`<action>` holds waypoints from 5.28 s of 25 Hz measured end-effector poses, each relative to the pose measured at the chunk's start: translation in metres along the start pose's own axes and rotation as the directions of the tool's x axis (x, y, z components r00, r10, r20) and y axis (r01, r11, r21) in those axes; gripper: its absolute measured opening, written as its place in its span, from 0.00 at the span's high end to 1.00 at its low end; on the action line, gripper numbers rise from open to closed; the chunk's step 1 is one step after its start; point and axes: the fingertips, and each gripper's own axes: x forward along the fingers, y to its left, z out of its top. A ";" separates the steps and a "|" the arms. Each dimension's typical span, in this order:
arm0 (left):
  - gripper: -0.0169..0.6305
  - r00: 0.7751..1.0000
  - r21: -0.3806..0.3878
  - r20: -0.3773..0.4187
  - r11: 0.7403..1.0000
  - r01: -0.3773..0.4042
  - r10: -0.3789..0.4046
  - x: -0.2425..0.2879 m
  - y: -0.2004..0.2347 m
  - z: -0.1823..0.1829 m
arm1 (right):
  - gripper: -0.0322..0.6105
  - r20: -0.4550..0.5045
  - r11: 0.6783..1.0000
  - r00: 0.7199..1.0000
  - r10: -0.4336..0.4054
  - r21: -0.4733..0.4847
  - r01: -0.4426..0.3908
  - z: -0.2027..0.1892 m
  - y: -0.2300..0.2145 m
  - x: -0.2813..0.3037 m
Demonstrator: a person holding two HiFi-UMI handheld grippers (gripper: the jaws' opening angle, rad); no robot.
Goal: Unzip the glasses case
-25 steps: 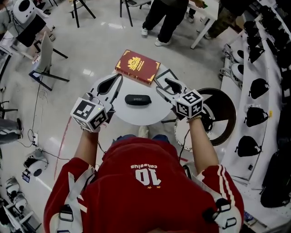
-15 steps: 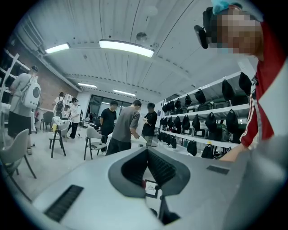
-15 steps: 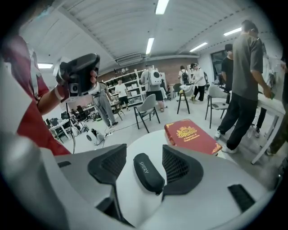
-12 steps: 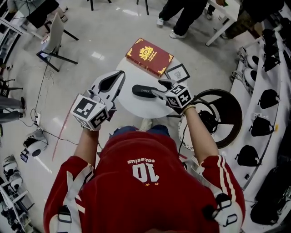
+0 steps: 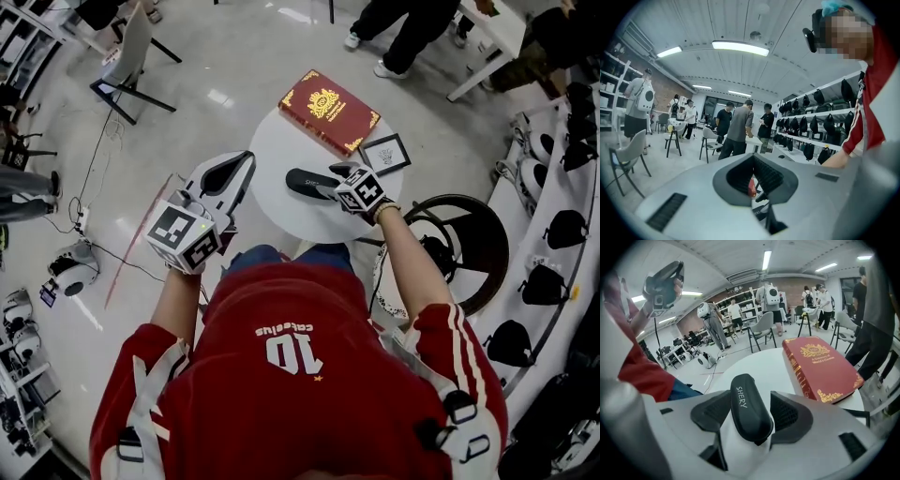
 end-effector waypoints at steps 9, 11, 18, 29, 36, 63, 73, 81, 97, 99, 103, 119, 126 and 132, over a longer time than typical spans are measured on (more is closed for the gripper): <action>0.96 0.996 -0.014 -0.036 0.997 -0.079 0.078 -0.009 0.023 -0.016 | 0.53 -0.125 0.983 0.977 0.176 -0.028 -0.181 -0.007 -0.006 0.041; 0.96 0.995 -0.009 -0.039 0.996 -0.092 0.092 -0.008 0.026 -0.017 | 0.52 -0.149 0.974 0.964 0.220 -0.019 -0.225 -0.008 -0.006 0.044; 0.96 0.992 -0.002 -0.055 0.993 -0.118 0.118 -0.002 0.031 -0.017 | 0.50 -0.236 0.930 0.904 0.356 -0.010 -0.368 -0.015 0.005 0.057; 0.96 0.982 -0.005 -0.079 0.985 -0.171 0.170 -0.006 0.041 -0.023 | 0.46 -0.330 0.873 0.818 0.471 0.041 -0.486 -0.028 0.021 0.071; 0.96 0.982 -0.008 -0.084 0.986 -0.169 0.167 -0.004 0.040 -0.020 | 0.47 -0.306 0.892 0.843 0.443 0.053 -0.450 -0.027 0.024 0.069; 0.96 0.999 0.066 -0.033 0.997 -0.029 0.031 -0.015 0.048 0.023 | 0.52 0.602 0.777 0.776 0.188 0.392 -0.492 0.140 0.020 -0.080; 0.96 0.998 0.142 0.002 0.988 0.065 -0.066 -0.023 0.041 0.057 | 0.52 0.833 0.732 0.530 0.158 0.262 -0.629 0.224 0.093 -0.191; 0.96 0.981 0.236 0.042 0.956 0.172 -0.187 -0.020 0.005 0.094 | 0.52 0.925 0.664 0.356 0.132 0.184 -0.725 0.249 0.132 -0.250; 0.88 0.939 0.673 -0.096 0.674 0.305 -0.330 0.007 -0.057 0.132 | 0.52 0.940 0.636 0.299 0.166 0.129 -0.761 0.254 0.186 -0.297; 0.88 0.943 0.709 -0.101 0.642 0.292 -0.317 0.009 -0.058 0.133 | 0.52 0.936 0.641 0.304 0.176 0.125 -0.758 0.255 0.190 -0.299; 0.87 0.933 0.733 -0.121 0.603 0.314 -0.339 0.008 -0.065 0.129 | 0.52 0.929 0.652 0.315 0.192 0.120 -0.749 0.258 0.195 -0.300; 0.87 0.902 0.757 -0.077 0.564 0.330 -0.425 -0.007 -0.073 0.135 | 0.52 0.883 0.669 0.411 0.225 0.167 -0.725 0.253 0.203 -0.298; 0.88 0.893 0.760 -0.075 0.555 0.339 -0.443 -0.008 -0.075 0.134 | 0.52 0.860 0.704 0.464 0.213 0.194 -0.683 0.251 0.202 -0.298; 0.96 0.882 0.756 -0.094 0.543 0.365 -0.462 -0.010 -0.075 0.132 | 0.52 0.840 0.724 0.498 0.217 0.204 -0.660 0.247 0.203 -0.293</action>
